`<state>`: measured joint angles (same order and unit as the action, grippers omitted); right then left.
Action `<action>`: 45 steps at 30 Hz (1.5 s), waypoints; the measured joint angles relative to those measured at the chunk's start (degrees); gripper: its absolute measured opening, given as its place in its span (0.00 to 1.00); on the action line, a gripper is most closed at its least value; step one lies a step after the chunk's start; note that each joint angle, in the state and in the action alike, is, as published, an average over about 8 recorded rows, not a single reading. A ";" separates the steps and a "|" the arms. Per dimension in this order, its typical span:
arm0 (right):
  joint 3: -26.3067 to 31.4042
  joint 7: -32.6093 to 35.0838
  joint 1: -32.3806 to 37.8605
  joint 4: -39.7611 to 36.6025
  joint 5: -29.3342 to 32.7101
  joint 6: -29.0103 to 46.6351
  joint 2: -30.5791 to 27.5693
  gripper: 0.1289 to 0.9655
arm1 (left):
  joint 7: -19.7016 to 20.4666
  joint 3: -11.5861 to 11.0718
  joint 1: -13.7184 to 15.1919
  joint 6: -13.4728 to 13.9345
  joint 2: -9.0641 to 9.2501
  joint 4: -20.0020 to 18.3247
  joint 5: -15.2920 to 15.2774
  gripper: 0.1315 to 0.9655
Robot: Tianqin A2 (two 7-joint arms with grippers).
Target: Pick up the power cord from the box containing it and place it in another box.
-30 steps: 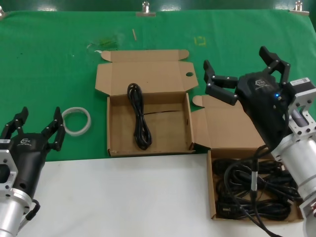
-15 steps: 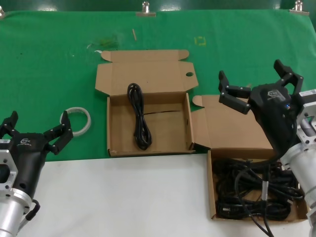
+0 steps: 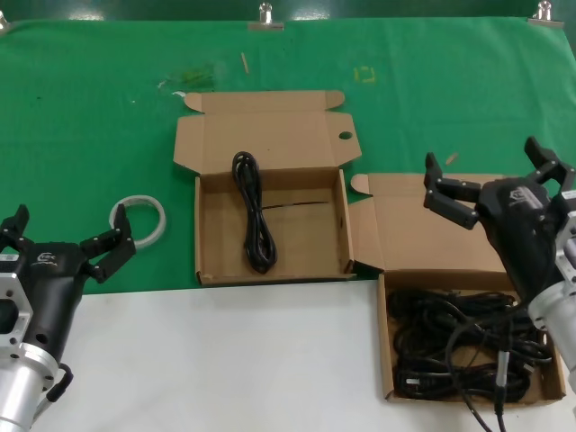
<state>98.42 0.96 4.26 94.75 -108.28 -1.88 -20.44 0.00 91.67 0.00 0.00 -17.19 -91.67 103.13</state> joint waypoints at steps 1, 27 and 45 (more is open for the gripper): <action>-0.35 -0.05 -0.22 -0.16 0.27 0.10 0.17 1.00 | 0.00 0.00 0.00 0.00 0.00 0.00 0.00 0.85; -5.88 -0.84 -3.71 -2.68 4.48 1.64 2.83 1.00 | 0.00 0.00 0.00 0.00 0.00 0.00 0.00 1.00; -5.88 -0.84 -3.71 -2.68 4.48 1.64 2.83 1.00 | 0.00 0.00 0.00 0.00 0.00 0.00 0.00 1.00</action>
<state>92.55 0.12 0.55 92.07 -103.80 -0.24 -17.61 0.00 91.67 0.00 0.00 -17.19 -91.67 103.13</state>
